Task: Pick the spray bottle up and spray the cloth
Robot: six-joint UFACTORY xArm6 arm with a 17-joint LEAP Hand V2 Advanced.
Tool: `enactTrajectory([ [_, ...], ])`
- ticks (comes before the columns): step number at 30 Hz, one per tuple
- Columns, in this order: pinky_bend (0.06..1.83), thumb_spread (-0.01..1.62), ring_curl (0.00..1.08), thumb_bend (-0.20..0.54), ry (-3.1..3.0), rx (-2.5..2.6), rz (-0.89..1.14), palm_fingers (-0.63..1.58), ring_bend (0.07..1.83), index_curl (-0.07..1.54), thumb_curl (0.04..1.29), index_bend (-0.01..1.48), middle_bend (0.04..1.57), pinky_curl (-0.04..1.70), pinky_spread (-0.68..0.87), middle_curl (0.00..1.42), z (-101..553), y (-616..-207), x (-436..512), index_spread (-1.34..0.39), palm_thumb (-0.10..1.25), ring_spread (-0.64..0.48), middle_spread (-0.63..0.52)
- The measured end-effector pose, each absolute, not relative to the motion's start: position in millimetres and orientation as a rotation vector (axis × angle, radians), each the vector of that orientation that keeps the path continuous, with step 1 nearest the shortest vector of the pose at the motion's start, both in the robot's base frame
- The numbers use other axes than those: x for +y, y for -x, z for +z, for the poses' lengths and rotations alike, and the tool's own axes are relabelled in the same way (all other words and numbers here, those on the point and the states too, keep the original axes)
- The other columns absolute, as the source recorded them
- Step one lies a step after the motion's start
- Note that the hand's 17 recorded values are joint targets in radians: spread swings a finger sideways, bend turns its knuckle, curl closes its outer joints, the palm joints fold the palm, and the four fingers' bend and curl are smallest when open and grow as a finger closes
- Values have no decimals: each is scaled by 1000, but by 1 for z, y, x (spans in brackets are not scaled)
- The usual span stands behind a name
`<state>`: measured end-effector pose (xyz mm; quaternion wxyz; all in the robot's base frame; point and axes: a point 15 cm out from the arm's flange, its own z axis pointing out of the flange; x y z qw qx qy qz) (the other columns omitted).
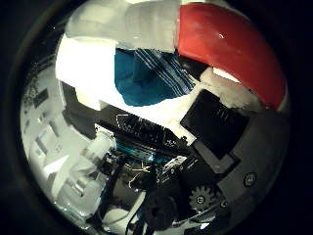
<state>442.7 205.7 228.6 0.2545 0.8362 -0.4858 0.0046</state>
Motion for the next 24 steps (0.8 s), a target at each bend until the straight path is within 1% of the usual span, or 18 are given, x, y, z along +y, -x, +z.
enactTrajectory([
  [14, 993, 982, 589, -14, -2286, -1328, 24, 1202, 1479, 693, 741, 1156, 1365, 1332, -191, 592, 240, -442, 206, -191, 1018, -155, -70],
  [24, 990, 970, 587, -13, -2445, -1382, 108, 1205, 1479, 690, 741, 1159, 1359, 1333, -193, 589, 288, -455, 222, -189, 1032, -154, -69],
])
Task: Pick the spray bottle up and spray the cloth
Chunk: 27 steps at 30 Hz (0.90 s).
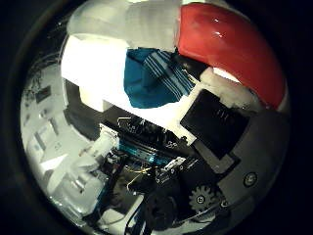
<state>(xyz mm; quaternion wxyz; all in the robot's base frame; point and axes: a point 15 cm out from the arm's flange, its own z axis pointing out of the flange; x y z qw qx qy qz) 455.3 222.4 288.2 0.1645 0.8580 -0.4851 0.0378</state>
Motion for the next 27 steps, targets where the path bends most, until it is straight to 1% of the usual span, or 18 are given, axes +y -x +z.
enactTrajectory([
  [3, 990, 963, 588, -15, -2511, -1406, 66, 1204, 1478, 689, 741, 1161, 1360, 1333, -193, 588, 295, -453, 238, -188, 1035, -155, -69],
  [7, 990, 960, 588, -13, -2655, -1463, -87, 1204, 1478, 688, 744, 1162, 1360, 1334, -193, 588, 310, -443, 278, -188, 1040, -155, -69],
  [11, 991, 957, 588, -14, -2831, -1542, -167, 1202, 1479, 687, 748, 1161, 1362, 1334, -193, 587, 339, -448, 318, -189, 1041, -155, -69],
  [19, 992, 940, 589, -13, -3045, -1632, -397, 1202, 1480, 694, 761, 1162, 1363, 1334, -194, 587, 371, -452, 374, -191, 1058, -155, -69],
  [22, 992, 933, 589, -13, -3097, -1682, -521, 1202, 1480, 694, 767, 1165, 1363, 1333, -194, 586, 380, -456, 390, -192, 1065, -155, -69],
  [27, 993, 926, 589, -12, -3182, -1716, -818, 1202, 1480, 695, 778, 1165, 1364, 1333, -194, 586, 390, -460, 420, -192, 1070, -155, -69],
])
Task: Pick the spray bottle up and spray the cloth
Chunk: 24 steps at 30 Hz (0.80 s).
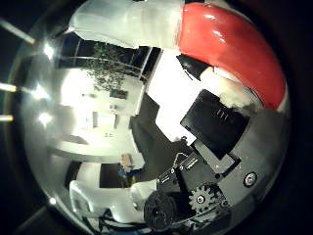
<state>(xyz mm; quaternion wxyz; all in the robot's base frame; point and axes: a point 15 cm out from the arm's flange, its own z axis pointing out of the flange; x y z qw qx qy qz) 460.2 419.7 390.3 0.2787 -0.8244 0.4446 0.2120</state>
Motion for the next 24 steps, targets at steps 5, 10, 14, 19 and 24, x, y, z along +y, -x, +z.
enactTrajectory([
  [5, 997, 921, 589, -13, 2034, 1127, 726, 1201, 1478, 696, 784, 1168, 1364, 1337, -190, 586, 387, -472, 452, -193, 1075, -156, -69],
  [10, 997, 913, 590, -15, 1859, 1131, 801, 1198, 1480, 699, 797, 1171, 1367, 1346, -188, 586, 365, -499, 477, -193, 1072, -156, -69],
  [14, 994, 914, 591, -13, 1822, 1083, 834, 1197, 1480, 701, 806, 1171, 1367, 1355, -186, 586, 344, -499, 496, -194, 1067, -156, -69],
  [19, 991, 921, 591, -16, 1846, 1066, 844, 1198, 1479, 703, 815, 1170, 1367, 1362, -185, 585, 290, -496, 510, -185, 1057, -156, -69],
  [24, 989, 913, 592, -13, 1830, 1057, 883, 1196, 1480, 709, 828, 1169, 1368, 1367, -185, 585, 245, -496, 519, -185, 1048, -156, -69],
])
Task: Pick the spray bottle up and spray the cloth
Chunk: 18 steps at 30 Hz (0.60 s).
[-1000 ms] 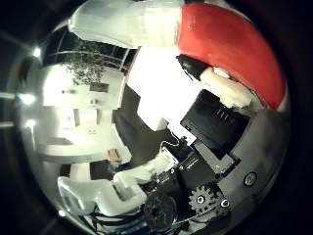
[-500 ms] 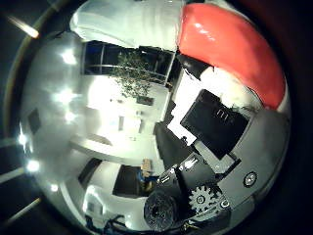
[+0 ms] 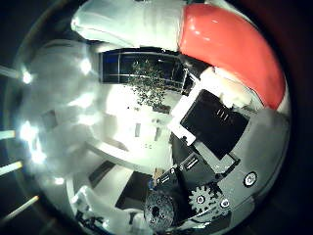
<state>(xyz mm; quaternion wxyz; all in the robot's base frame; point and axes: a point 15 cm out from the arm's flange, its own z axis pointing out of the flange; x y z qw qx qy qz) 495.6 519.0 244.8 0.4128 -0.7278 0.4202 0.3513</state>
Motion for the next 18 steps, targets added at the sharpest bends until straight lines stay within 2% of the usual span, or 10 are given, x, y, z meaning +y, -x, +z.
enactTrajectory([
  [11, 987, 904, 592, -14, 1868, 1109, 940, 1197, 1479, 718, 844, 1163, 1369, 1371, -184, 585, 158, -492, 516, -186, 1031, -156, -69],
  [18, 986, 895, 592, -16, 1896, 1091, 952, 1197, 1479, 722, 847, 1160, 1368, 1373, -184, 585, 146, -480, 524, -187, 1019, -156, -69],
])
